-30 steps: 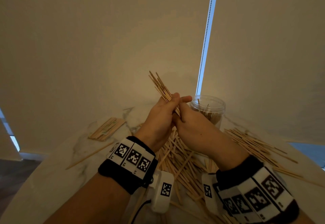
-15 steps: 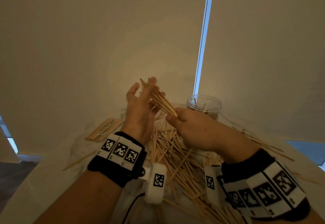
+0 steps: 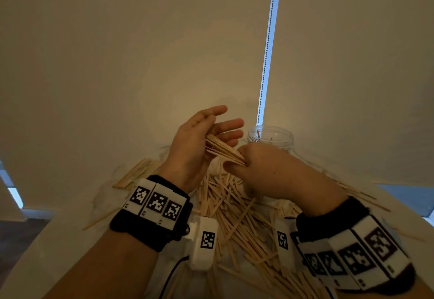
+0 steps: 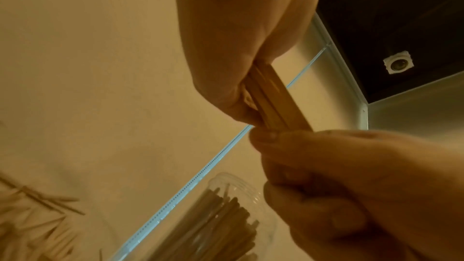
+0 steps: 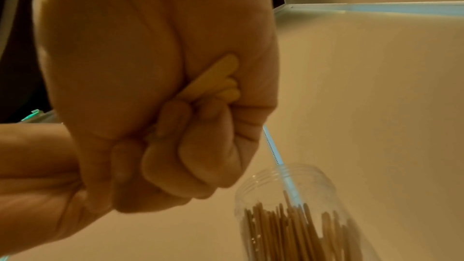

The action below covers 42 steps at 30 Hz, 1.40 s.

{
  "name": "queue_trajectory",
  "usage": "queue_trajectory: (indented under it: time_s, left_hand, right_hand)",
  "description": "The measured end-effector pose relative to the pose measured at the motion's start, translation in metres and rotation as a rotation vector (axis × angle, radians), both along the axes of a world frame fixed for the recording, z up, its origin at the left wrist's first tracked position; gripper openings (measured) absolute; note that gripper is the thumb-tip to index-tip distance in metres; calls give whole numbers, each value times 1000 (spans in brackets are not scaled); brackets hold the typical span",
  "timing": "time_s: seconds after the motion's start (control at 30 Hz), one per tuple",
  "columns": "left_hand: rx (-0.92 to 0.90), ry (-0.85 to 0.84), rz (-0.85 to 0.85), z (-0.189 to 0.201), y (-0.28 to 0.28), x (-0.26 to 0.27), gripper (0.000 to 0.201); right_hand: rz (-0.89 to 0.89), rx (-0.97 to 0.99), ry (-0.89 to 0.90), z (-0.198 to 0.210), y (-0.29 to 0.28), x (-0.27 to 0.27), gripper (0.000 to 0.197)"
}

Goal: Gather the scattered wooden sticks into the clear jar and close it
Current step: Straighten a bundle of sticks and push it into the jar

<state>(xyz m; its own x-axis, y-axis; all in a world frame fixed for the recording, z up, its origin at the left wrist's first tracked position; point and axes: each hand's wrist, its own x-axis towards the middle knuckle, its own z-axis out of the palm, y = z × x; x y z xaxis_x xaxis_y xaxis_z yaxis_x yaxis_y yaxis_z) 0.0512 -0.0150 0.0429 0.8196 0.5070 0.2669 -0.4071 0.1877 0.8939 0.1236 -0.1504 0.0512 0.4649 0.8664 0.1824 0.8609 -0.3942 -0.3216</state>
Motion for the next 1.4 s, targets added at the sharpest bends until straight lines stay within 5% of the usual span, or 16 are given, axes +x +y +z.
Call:
queue_trajectory:
  time_s: [0.27, 0.33, 0.5, 0.7, 0.93, 1.07, 1.2, 1.3, 1.4]
  left_hand:
    - [-11, 121, -18, 2, -7, -1, 49]
    - [90, 198, -67, 0, -15, 0, 49]
    - [393, 377, 42, -3, -18, 1, 39]
    - [637, 349, 89, -12, -13, -1, 51]
    - [341, 255, 236, -11, 9, 0, 37]
    - [206, 223, 99, -7, 6, 0, 34]
    - [215, 208, -18, -3, -4, 0, 37]
    - [290, 216, 42, -2, -3, 0, 33]
    - [233, 189, 125, -5, 1, 1, 34]
  right_hand:
    - [-65, -36, -55, -2, -2, 8, 27]
    - [-85, -16, -132, -8, 4, 8, 13]
    - [-266, 21, -164, -14, 5, 14, 26]
    - [-274, -68, -84, -14, 6, 12, 33]
    - [-321, 76, -323, 1, -6, 9, 29]
    - [-336, 194, -332, 2, -3, 9, 18]
    - [-489, 220, -516, -5, 0, 6, 31]
    - [-465, 204, -451, -10, 0, 9, 39]
    - [-338, 170, -203, -2, 0, 9, 39]
